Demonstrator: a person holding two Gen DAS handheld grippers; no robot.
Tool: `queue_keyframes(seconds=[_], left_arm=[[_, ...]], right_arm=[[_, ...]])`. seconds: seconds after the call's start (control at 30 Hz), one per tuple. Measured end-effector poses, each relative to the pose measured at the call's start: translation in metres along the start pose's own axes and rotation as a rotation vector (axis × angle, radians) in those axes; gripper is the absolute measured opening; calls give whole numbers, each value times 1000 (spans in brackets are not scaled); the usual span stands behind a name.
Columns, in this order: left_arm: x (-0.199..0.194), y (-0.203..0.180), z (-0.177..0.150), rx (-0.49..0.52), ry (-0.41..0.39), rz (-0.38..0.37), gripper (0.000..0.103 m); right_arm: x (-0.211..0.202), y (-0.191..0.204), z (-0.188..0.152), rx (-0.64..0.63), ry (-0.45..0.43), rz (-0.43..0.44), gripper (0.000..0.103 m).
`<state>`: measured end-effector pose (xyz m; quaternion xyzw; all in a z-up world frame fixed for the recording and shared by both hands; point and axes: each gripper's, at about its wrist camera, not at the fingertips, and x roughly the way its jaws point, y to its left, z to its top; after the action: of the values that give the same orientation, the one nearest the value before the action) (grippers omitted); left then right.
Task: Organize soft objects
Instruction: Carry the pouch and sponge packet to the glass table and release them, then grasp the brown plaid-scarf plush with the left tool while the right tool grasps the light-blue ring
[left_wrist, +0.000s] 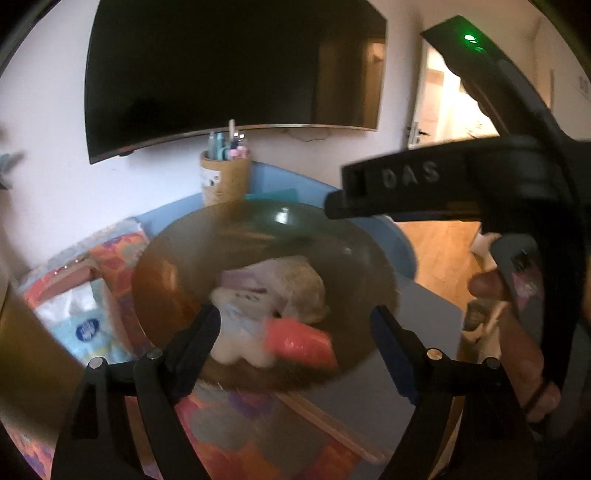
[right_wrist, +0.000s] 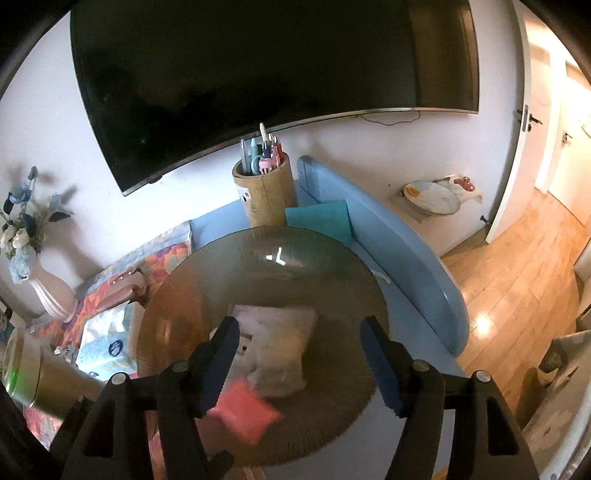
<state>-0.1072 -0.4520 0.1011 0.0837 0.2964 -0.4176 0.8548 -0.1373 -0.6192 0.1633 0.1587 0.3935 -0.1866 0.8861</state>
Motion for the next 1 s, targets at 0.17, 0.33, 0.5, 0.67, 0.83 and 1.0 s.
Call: queue_keyframes(seconds=[0.17, 0.33, 0.5, 0.67, 0.83, 1.0], left_arm=[[-36, -10, -22, 66, -5, -36, 82], [-79, 11, -44, 52, 5, -51, 82], [-114, 52, -75, -9, 48, -3, 82], [-162, 109, -98, -86, 28, 102, 82], [-214, 180, -117, -200, 1, 260, 82], [-258, 256, -134, -330, -7, 345, 82]], right_arm=[[-27, 6, -29, -8, -27, -7, 66], [-54, 34, -68, -76, -33, -15, 66], [-79, 78, -105, -195, -29, 23, 66], [-98, 141, -133, -365, -42, 105, 66], [-101, 221, -149, -517, -46, 219, 66], [-73, 309, -166, -613, 20, 355, 66]])
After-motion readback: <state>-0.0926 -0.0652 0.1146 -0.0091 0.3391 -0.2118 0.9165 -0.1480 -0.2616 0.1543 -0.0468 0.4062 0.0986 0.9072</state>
